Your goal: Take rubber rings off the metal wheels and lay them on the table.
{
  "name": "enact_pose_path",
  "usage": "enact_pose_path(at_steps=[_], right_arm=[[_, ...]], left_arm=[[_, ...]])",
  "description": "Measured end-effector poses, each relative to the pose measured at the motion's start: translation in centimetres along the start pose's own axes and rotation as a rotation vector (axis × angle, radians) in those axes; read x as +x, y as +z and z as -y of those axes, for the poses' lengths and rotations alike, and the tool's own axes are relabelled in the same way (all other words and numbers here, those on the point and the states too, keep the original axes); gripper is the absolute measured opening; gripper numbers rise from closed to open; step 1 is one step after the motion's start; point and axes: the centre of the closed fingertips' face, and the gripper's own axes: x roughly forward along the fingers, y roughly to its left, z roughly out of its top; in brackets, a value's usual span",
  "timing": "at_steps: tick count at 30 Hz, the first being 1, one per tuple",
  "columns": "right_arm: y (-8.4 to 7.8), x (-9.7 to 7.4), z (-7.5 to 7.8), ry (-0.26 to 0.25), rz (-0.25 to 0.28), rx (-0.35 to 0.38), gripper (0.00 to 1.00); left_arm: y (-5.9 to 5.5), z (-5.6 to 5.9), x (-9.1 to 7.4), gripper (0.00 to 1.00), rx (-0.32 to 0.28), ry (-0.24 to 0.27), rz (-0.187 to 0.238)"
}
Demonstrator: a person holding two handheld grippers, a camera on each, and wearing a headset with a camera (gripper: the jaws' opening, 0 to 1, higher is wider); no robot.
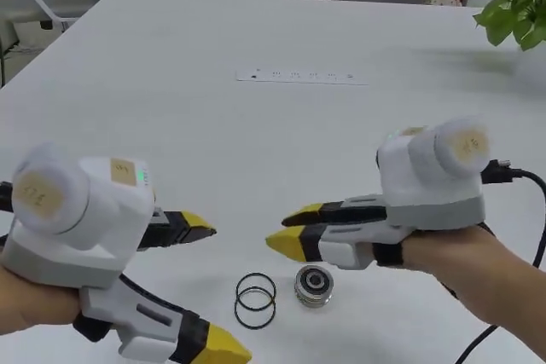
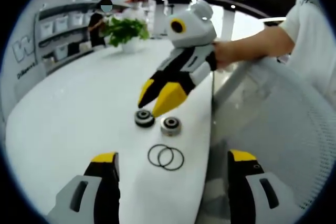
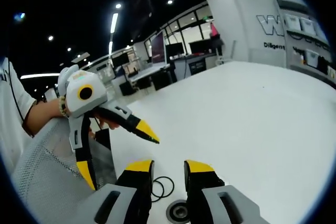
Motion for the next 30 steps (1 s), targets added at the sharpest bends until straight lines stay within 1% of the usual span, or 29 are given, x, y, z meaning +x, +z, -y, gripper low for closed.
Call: enact_pose_path(at_steps=[6, 9, 11, 12, 14, 15, 17, 18, 20, 21, 23, 24, 25, 28, 30], right_arm=[[1.1, -0.7, 1.1, -0.036, 0.051, 0.017, 0.25], [1.6, -1.2, 2.2, -0.063, 0.078, 0.028, 0.27], [1.7, -1.5, 2.6, -0.08, 0.086, 0.029, 0.28], [1.6, -1.6, 3.1, -0.096, 0.082, 0.03, 0.26], [1.2, -1.8, 3.8, -0.121, 0.066, 0.024, 0.24], [0.8, -2.0, 4.5, -0.134, 0.054, 0.023, 0.24], [0.2, -2.4, 5.2, -0.154, 0.039, 0.027, 0.24], [-0.3, -2.6, 5.7, -0.163, 0.036, 0.033, 0.23], [-1.4, -2.9, 6.2, -0.182, 0.0, 0.076, 0.22], [-1.8, -2.9, 6.6, -0.187, -0.011, 0.071, 0.21], [-2.5, -2.7, 6.8, -0.191, -0.036, 0.069, 0.2], [-2.7, -2.7, 6.9, -0.191, -0.047, 0.065, 0.21], [-2.9, -2.6, 6.8, -0.189, -0.054, 0.06, 0.21], [-3.6, -2.6, 6.9, -0.188, -0.081, 0.045, 0.2], [-4.0, -2.6, 7.0, -0.193, -0.098, 0.034, 0.2]], left_arm=[[0.2, -0.1, 0.0, 0.86, 0.002, 0.005, 0.008], [0.7, -0.2, -0.1, 0.85, 0.004, 0.004, 0.031], [1.0, -0.5, -0.2, 0.85, 0.0, 0.015, 0.041], [1.2, -0.7, -0.3, 0.85, -0.003, 0.021, 0.051], [2.0, -1.1, -0.6, 0.85, -0.007, 0.035, 0.084], [2.5, -1.3, -0.8, 0.85, -0.007, 0.041, 0.101], [3.5, -1.6, -1.1, 0.83, 0.001, 0.053, 0.14], [3.9, -1.7, -1.3, 0.82, 0.005, 0.06, 0.15], [5.2, -2.2, -1.6, 0.81, 0.027, 0.081, 0.192], [6.0, -2.6, -1.7, 0.81, 0.036, 0.093, 0.217], [6.9, -3.1, -2.0, 0.8, 0.041, 0.105, 0.23], [7.4, -3.4, -2.1, 0.8, 0.052, 0.115, 0.239], [8.1, -3.7, -2.3, 0.8, 0.075, 0.122, 0.248], [9.2, -4.4, -2.5, 0.78, 0.116, 0.13, 0.249], [10.0, -5.1, -2.4, 0.77, 0.133, 0.138, 0.26]])
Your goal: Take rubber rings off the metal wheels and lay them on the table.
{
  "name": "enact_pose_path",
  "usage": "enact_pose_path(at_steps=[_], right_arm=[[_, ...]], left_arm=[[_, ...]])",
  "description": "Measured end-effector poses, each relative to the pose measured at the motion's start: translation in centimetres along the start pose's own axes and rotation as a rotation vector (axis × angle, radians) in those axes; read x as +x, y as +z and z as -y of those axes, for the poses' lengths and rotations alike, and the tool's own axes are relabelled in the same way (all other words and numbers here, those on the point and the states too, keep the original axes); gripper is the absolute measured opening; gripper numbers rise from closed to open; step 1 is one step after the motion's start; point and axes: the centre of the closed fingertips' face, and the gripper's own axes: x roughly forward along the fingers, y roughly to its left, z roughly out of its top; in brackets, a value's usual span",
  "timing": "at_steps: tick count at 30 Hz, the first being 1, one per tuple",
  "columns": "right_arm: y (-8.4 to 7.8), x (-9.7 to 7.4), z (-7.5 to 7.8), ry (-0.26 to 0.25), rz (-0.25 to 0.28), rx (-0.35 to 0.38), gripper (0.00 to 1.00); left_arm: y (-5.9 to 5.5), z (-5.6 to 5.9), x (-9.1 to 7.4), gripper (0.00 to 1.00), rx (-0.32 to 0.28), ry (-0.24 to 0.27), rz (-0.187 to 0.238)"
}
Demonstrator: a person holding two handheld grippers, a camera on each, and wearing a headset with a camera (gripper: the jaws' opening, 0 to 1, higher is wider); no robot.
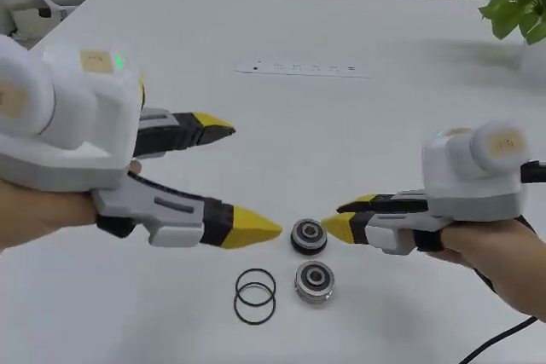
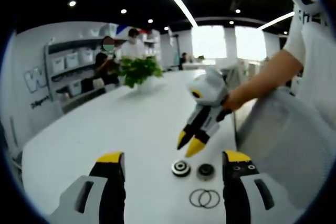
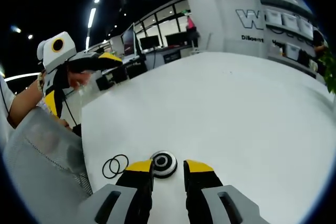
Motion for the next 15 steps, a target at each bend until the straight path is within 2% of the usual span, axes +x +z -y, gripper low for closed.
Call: enact_pose_path(at_steps=[2, 5, 11, 15], right_arm=[[-0.4, 0.1, 0.2, -0.005, -0.011, -0.013, 0.2], [-1.0, 0.2, 0.5, -0.014, -0.032, -0.033, 0.19], [-1.9, 0.4, 0.5, -0.004, -0.063, -0.04, 0.19], [-2.0, 0.6, 0.2, 0.005, -0.072, -0.059, 0.19]], left_arm=[[0.2, -0.7, 0.7, 0.73, 0.014, 0.009, 0.005], [0.3, -1.5, 1.9, 0.69, 0.044, 0.019, -0.011], [1.4, -2.2, 4.6, 0.61, 0.109, 0.001, -0.009], [1.6, -2.7, 6.2, 0.58, 0.119, 0.009, 0.005]])
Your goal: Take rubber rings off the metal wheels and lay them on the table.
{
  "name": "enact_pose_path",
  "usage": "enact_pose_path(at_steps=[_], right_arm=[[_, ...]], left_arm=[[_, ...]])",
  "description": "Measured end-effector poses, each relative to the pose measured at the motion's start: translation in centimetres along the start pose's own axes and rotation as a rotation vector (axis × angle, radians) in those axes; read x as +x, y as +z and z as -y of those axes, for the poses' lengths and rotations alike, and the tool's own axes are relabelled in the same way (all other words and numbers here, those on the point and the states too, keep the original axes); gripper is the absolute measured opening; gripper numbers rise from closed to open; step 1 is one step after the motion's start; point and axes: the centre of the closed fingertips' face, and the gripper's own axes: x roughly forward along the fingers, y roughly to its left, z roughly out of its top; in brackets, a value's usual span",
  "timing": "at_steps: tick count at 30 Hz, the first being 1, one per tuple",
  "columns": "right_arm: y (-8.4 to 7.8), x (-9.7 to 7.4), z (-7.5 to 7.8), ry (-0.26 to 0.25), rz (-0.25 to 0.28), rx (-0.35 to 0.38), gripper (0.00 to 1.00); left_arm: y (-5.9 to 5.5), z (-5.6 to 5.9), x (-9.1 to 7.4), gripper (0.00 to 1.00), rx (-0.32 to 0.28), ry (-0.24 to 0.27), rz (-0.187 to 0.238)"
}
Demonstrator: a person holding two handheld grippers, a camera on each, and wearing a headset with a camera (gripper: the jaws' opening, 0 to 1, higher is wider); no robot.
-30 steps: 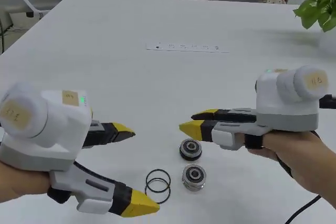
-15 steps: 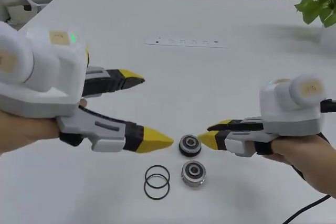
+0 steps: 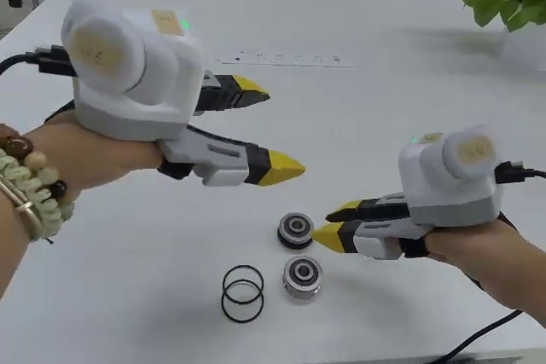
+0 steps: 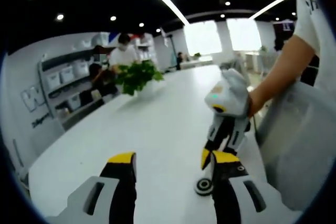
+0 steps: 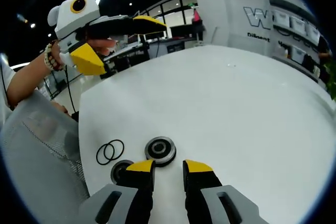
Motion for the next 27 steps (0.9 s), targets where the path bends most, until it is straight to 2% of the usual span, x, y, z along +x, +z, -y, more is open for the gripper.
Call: enact_pose_path(at_steps=[3, 5, 8, 9, 10, 12, 17, 21, 24, 27], right_arm=[[-0.2, 0.1, -0.1, 0.003, -0.009, -0.011, 0.19], [-0.3, 0.1, 0.0, 0.001, -0.012, -0.014, 0.19], [-0.5, 0.2, 0.0, 0.001, -0.02, -0.01, 0.18], [-0.6, 0.3, 0.0, 0.001, -0.021, -0.011, 0.18], [-0.6, 0.3, -0.1, 0.002, -0.024, -0.012, 0.18], [-0.7, 0.4, -0.2, 0.006, -0.026, -0.014, 0.19], [-0.6, 0.6, -0.7, 0.018, -0.029, -0.023, 0.18], [-0.8, 0.9, -1.0, 0.025, -0.042, -0.046, 0.18], [-0.7, 0.9, -1.1, 0.028, -0.038, -0.052, 0.18], [-0.7, 1.0, -1.2, 0.026, -0.04, -0.061, 0.18]], left_arm=[[-0.5, 0.1, 0.8, 0.56, 0.006, 0.011, 0.008], [-1.2, 0.4, 1.0, 0.54, 0.013, 0.013, 0.01], [-2.7, 1.2, 1.2, 0.52, -0.028, -0.003, 0.008], [-3.3, 1.7, 1.3, 0.51, -0.041, -0.022, -0.004], [-4.4, 2.3, 1.5, 0.49, -0.034, -0.056, -0.052], [-5.6, 3.0, 1.6, 0.46, 0.017, -0.087, -0.093], [-6.6, 3.1, 2.2, 0.42, -0.023, -0.083, -0.104], [-7.3, 3.7, 2.6, 0.37, -0.06, -0.095, -0.105], [-7.8, 3.9, 3.1, 0.32, -0.071, -0.092, -0.113], [-8.3, 4.4, 3.5, 0.31, -0.074, -0.097, -0.126]])
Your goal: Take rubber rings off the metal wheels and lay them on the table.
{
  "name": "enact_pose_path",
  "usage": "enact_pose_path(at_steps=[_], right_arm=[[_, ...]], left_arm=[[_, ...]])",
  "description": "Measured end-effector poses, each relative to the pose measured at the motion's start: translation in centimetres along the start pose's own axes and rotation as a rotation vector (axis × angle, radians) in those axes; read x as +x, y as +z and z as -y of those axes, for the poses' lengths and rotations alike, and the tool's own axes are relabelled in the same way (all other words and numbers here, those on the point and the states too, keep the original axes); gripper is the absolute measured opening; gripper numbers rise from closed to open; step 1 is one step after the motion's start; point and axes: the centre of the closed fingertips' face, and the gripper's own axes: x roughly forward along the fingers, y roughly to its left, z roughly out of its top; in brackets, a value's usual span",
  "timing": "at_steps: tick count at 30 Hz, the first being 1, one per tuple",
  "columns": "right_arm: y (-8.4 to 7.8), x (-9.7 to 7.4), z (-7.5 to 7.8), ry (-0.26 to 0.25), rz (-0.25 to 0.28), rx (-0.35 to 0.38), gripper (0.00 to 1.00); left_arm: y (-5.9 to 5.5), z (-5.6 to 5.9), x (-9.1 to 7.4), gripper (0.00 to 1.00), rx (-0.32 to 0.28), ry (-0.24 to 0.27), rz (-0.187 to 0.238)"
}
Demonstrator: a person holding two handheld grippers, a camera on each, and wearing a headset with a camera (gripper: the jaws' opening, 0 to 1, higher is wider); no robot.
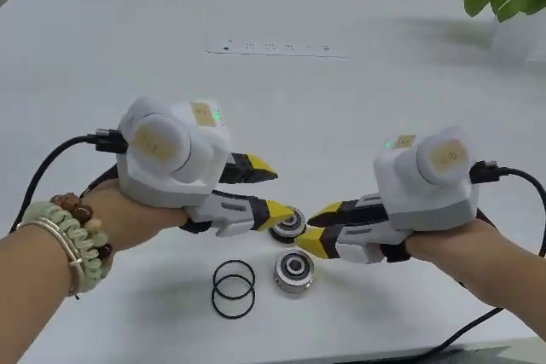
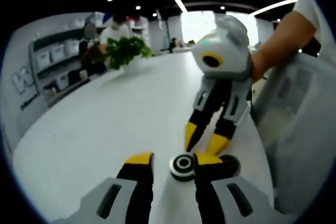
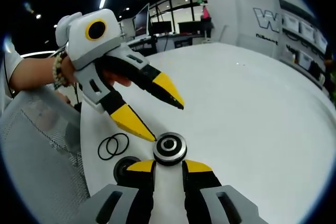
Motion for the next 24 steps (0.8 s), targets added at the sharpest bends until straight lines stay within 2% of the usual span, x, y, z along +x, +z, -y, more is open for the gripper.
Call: enact_pose_path(at_steps=[3, 6, 10, 15, 17, 24], right_arm=[[-0.1, 0.1, 0.0, -0.003, -0.005, -0.006, 0.18], [0.0, 0.0, 0.1, -0.011, -0.003, -0.009, 0.17], [0.0, 0.0, 0.2, -0.017, -0.002, -0.014, 0.17], [0.0, 0.1, 0.2, -0.019, -0.002, -0.023, 0.16], [-0.1, 0.1, 0.2, -0.02, -0.005, -0.027, 0.16], [0.1, 0.2, 0.1, -0.023, 0.0, -0.041, 0.15]], left_arm=[[-0.5, 0.6, 0.5, 0.28, 0.009, -0.011, -0.021], [-1.2, 0.9, 0.9, 0.21, 0.011, -0.018, -0.042], [-1.8, 1.1, 1.4, 0.23, 0.006, -0.024, -0.058], [-1.8, 0.9, 1.3, 0.19, -0.053, -0.019, -0.049], [-2.0, 1.0, 1.3, 0.15, -0.054, -0.026, -0.054], [-2.0, 1.0, 1.2, 0.14, -0.086, -0.023, -0.045]])
